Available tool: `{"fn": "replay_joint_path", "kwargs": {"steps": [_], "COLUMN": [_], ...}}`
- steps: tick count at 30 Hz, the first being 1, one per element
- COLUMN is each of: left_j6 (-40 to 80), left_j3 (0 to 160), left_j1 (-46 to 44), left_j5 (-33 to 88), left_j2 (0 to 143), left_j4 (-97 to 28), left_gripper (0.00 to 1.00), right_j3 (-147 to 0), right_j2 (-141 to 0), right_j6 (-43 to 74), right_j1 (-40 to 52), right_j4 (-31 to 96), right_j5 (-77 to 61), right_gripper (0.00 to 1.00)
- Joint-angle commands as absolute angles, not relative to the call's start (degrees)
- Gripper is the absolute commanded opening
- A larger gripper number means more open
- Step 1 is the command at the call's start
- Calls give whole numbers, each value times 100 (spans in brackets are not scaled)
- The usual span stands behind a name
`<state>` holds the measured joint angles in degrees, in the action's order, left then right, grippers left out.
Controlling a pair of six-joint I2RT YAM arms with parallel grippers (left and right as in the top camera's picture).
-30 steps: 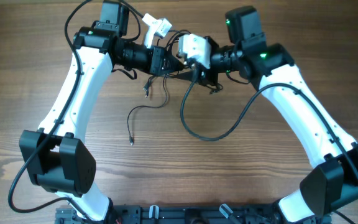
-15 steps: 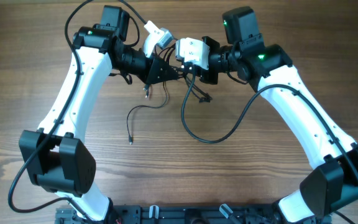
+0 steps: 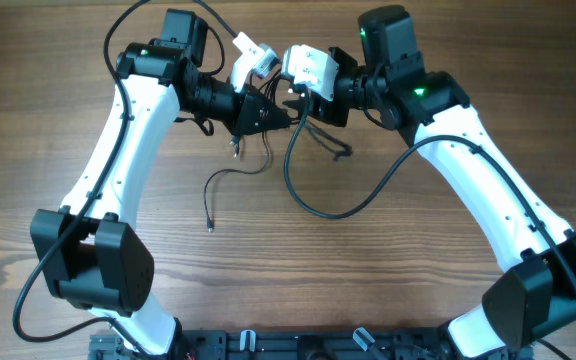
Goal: Untangle cables
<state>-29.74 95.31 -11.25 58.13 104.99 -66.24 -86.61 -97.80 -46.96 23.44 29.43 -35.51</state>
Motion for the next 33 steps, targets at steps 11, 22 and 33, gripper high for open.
{"fn": "replay_joint_path", "kwargs": {"steps": [11,22,33], "left_j6": [-3454,-3426,-3430], "left_j3": [9546,9485,9476], "left_j1": [-1151,-1304,-1669], "left_j5": [6104,5717,5782], "left_j2": [10438,10805,11651], "left_j4": [-6711,-6602,-6392], "left_gripper": [4,4,4], "right_j3": [-8733,-8254,-7979], "right_j2": [-9806,-9902,-10455], "right_j6": [-4606,-4106,-3142], "right_j1": [2331,2331,2329], "right_j4": [2679,2792,2814], "right_j5": [-2797,-2550,-2108], "right_gripper": [67,70,70]}}
